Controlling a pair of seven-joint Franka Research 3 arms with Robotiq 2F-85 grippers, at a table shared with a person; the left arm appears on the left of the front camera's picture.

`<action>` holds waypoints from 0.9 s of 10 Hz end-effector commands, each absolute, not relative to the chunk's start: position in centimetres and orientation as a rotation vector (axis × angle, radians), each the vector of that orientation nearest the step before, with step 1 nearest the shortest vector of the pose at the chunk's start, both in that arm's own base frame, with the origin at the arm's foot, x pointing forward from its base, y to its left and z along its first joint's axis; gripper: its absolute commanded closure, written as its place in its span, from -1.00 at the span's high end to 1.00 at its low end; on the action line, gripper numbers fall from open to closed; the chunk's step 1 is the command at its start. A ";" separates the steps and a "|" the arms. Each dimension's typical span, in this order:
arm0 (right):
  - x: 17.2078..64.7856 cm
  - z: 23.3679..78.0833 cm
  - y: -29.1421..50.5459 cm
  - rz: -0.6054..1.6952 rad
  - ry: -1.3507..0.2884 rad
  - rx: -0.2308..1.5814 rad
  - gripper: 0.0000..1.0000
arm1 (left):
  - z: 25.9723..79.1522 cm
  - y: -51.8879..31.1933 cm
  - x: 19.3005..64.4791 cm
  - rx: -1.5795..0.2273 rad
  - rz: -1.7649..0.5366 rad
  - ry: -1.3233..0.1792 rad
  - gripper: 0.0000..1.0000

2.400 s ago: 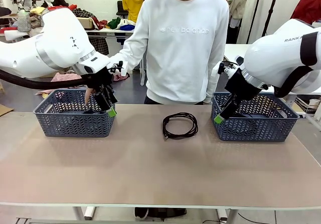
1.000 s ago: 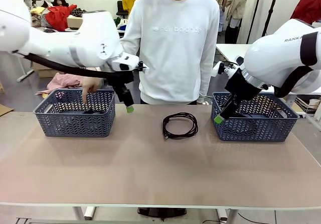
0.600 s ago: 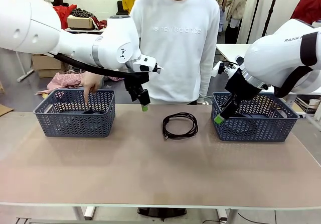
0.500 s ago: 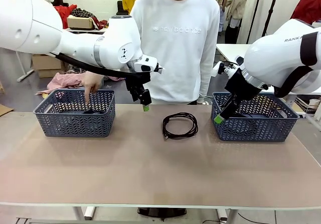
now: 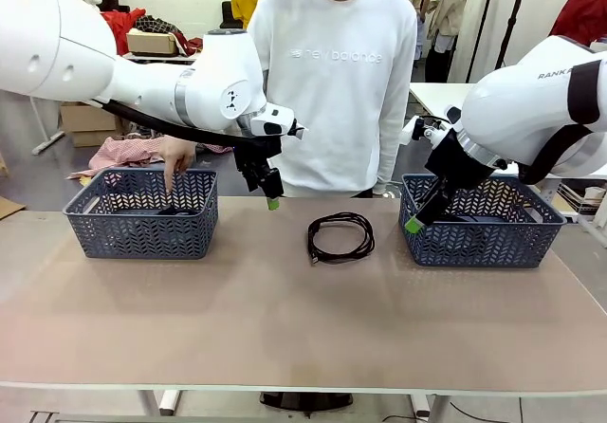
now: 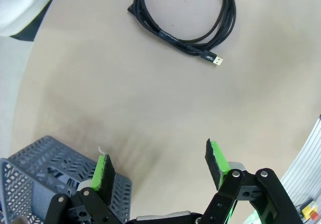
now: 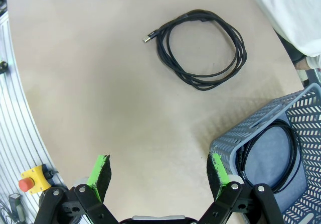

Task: Organize the cables according to human instructions.
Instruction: Pick up a bundle of cables and place it in the basket indicated by the human.

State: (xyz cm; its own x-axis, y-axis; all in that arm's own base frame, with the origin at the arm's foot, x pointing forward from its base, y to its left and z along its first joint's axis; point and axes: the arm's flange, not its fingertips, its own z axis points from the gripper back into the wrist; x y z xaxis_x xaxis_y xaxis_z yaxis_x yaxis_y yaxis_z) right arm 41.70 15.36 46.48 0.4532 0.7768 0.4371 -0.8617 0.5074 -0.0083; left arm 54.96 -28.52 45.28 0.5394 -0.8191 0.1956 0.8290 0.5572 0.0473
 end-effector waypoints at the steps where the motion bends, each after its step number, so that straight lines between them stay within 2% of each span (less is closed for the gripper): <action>1: 41.6 46.6 15.5 1.021 -0.419 0.225 1.00 | 45.3 -28.5 55.0 -0.053 -0.980 -0.204 0.91; 4: 41.6 46.6 15.5 1.021 -0.419 0.225 1.00 | 44.5 -31.1 54.3 -0.095 -0.756 -0.232 0.91; 9: 41.6 46.6 15.5 1.021 -0.419 0.225 1.00 | 41.5 -36.5 55.2 -0.045 -0.436 -0.170 0.91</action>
